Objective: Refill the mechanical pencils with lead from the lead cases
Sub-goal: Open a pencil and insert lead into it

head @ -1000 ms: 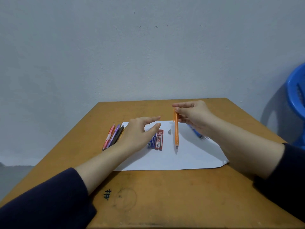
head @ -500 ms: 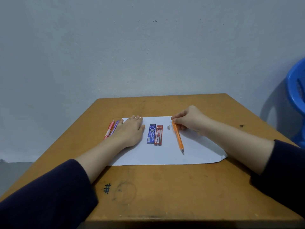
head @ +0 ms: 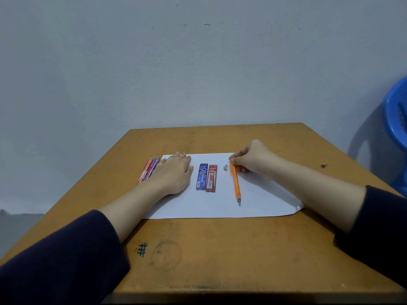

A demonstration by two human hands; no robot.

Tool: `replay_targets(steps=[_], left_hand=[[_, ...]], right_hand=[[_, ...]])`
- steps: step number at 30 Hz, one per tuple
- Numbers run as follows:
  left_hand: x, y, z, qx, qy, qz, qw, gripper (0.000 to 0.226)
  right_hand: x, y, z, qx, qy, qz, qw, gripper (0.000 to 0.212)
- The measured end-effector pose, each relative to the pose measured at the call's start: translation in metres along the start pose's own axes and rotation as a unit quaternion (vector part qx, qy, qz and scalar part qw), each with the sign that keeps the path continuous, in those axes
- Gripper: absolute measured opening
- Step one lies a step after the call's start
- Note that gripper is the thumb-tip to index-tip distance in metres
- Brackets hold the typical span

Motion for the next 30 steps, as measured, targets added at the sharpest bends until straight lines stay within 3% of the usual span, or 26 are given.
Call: replay_targets(steps=[8, 13, 17, 21, 25, 30], left_hand=[[-0.001, 0.001, 0.000, 0.003, 0.002, 0.005, 1.000, 0.051], [-0.001, 0.000, -0.001, 0.003, 0.001, 0.007, 1.000, 0.051], [-0.001, -0.001, 0.000, 0.004, 0.001, 0.007, 1.000, 0.051], [-0.001, -0.001, 0.000, 0.003, 0.003, 0.010, 1.000, 0.051], [-0.002, 0.000, 0.000, 0.004, 0.001, 0.014, 1.000, 0.051], [-0.001, 0.001, -0.001, 0.009, 0.000, 0.016, 1.000, 0.051]], right_hand=[[-0.001, 0.000, 0.003, -0.008, 0.002, 0.001, 1.000, 0.013], [0.019, 0.015, -0.006, -0.114, 0.122, -0.019, 0.986, 0.016], [0.034, 0.009, -0.020, -0.043, 0.198, -0.018, 0.979, 0.019], [0.037, -0.013, -0.028, 0.017, 0.252, -0.192, 0.948, 0.051], [0.036, -0.029, -0.032, 0.033, 0.264, -0.267, 0.926, 0.075], [0.032, -0.040, -0.032, 0.039, 0.256, -0.335, 0.906, 0.083]])
Point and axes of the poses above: each hand's wrist, its own z-axis towards the middle knuckle, its own y-axis out of the back of the hand, x = y × z, the point moved 3 cm from there along z, towards the middle knuckle, and after that the axes turned 10 degrees about -y, right-handed, at the moved point
